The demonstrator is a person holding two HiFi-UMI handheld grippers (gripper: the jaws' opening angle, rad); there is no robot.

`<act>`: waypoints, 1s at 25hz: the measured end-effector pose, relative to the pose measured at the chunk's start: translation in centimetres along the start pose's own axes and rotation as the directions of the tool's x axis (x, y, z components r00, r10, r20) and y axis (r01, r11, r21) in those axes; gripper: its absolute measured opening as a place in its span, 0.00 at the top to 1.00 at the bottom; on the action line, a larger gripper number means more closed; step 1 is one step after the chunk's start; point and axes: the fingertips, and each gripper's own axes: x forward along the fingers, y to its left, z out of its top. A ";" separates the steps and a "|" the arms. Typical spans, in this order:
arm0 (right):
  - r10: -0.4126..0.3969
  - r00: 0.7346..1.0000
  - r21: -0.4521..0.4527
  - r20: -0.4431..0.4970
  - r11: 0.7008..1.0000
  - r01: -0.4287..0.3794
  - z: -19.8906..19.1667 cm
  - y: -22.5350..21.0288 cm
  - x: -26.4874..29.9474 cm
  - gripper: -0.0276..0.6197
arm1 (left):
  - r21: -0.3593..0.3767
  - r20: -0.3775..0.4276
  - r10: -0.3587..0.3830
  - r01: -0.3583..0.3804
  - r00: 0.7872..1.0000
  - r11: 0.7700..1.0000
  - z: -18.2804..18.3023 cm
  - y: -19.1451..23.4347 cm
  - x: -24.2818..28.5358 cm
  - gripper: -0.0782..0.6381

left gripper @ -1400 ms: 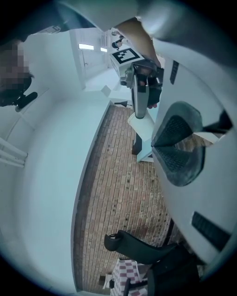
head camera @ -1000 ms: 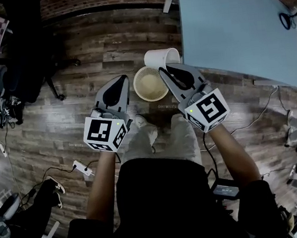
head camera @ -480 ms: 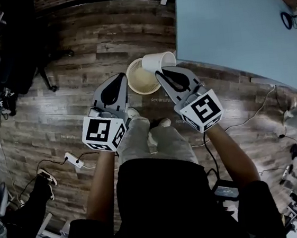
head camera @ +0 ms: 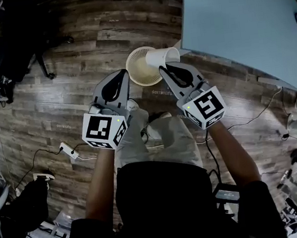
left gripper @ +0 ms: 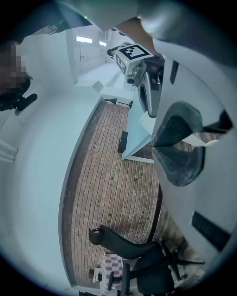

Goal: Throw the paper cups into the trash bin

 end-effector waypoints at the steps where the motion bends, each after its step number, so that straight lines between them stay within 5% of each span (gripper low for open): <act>1: 0.001 1.000 0.000 0.000 1.000 -0.001 -0.9 -0.1 0.2 0.92 | 0.002 0.001 0.005 -0.005 1.000 1.000 -0.7 0.1 0.1 0.89; 25: 0.036 0.980 0.011 -0.197 0.999 -0.034 -26.2 -2.8 10.3 0.92 | 0.006 -0.057 0.070 -0.070 0.996 0.998 -16.8 3.7 3.0 0.89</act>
